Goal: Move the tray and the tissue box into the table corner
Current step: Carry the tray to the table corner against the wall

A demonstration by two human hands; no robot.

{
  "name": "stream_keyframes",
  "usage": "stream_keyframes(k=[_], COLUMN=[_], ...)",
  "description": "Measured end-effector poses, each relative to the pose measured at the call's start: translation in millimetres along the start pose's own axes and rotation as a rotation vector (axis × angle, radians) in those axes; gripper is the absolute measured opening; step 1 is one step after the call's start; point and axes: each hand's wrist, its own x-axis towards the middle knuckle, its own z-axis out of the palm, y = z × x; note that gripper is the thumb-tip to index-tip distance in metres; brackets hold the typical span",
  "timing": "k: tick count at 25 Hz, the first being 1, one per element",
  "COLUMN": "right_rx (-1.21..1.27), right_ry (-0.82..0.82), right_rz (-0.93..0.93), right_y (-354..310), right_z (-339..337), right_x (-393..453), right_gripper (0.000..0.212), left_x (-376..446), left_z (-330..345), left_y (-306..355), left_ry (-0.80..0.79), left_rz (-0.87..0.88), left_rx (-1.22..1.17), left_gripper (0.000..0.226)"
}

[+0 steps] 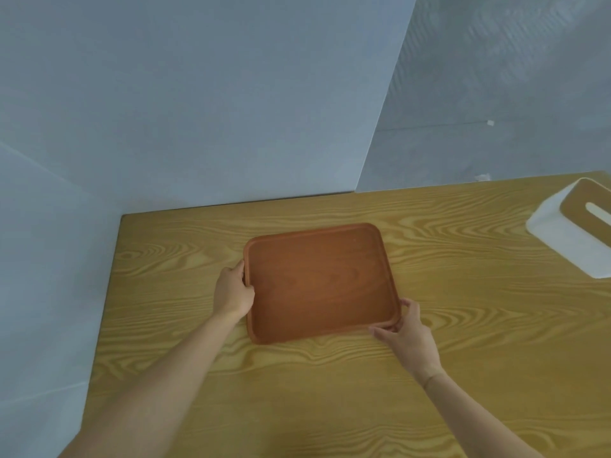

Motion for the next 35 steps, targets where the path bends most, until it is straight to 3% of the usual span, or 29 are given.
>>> stream_keyframes(k=[5, 11, 16, 18, 35], right_rx=[-0.230, -0.476, -0.542, -0.565, -0.496], right_ry=[0.034, 0.217, 0.114, 0.109, 0.095], right_rz=[-0.025, -0.208, -0.231, -0.230, -0.138], right_y=[2.4, 20.5, 32.3, 34.2, -12.1], right_z=[2.3, 7.8, 6.3, 6.2, 1.8], right_x=[0.6, 1.0, 6.7, 7.0, 55.2], right_gripper=[0.090, 0.095, 0.098, 0.097, 0.093], left_x=[-6.7, -43.2, -71.6, -73.8, -21.5], left_z=[10.4, 26.8, 40.5, 41.9, 20.3], left_y=[-6.8, -40.5, -86.2, -93.9, -56.6], left_ry=[0.170, 0.248, 0.100, 0.048, -0.003], left_rz=[0.105, 0.257, 0.364, 0.366, 0.257], left_rx=[0.066, 0.246, 0.353, 0.393, 0.378], left_gripper=[0.034, 0.058, 0.104, 0.111, 0.108])
